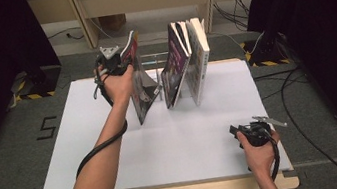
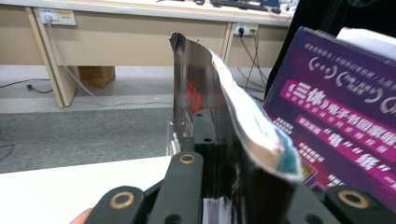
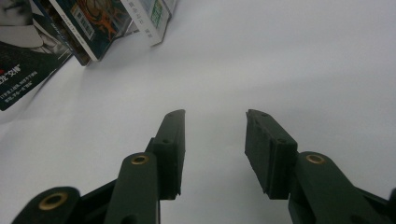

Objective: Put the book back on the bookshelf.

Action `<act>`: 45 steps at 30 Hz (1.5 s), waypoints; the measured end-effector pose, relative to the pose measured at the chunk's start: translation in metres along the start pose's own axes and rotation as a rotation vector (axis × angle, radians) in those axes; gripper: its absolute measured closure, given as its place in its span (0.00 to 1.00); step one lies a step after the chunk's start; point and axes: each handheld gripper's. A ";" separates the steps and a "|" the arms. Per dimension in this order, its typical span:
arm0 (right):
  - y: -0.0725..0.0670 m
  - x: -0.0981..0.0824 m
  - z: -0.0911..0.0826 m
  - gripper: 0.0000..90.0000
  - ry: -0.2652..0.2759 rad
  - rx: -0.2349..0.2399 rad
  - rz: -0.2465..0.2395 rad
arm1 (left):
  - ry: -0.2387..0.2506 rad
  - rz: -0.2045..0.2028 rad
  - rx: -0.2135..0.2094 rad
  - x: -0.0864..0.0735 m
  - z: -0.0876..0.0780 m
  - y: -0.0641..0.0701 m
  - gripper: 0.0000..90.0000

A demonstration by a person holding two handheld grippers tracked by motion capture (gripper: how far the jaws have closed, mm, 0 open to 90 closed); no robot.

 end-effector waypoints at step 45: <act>0.003 0.001 -0.002 0.65 -0.001 0.003 0.021 | 0.150 0.005 0.013 -0.017 -0.003 0.000 0.81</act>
Point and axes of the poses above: each handheld gripper's, and its own axes: z roughly forward along the jaws, x roughly out of its top, y roughly to its right, and after that the axes turned 9 degrees about y, right-handed
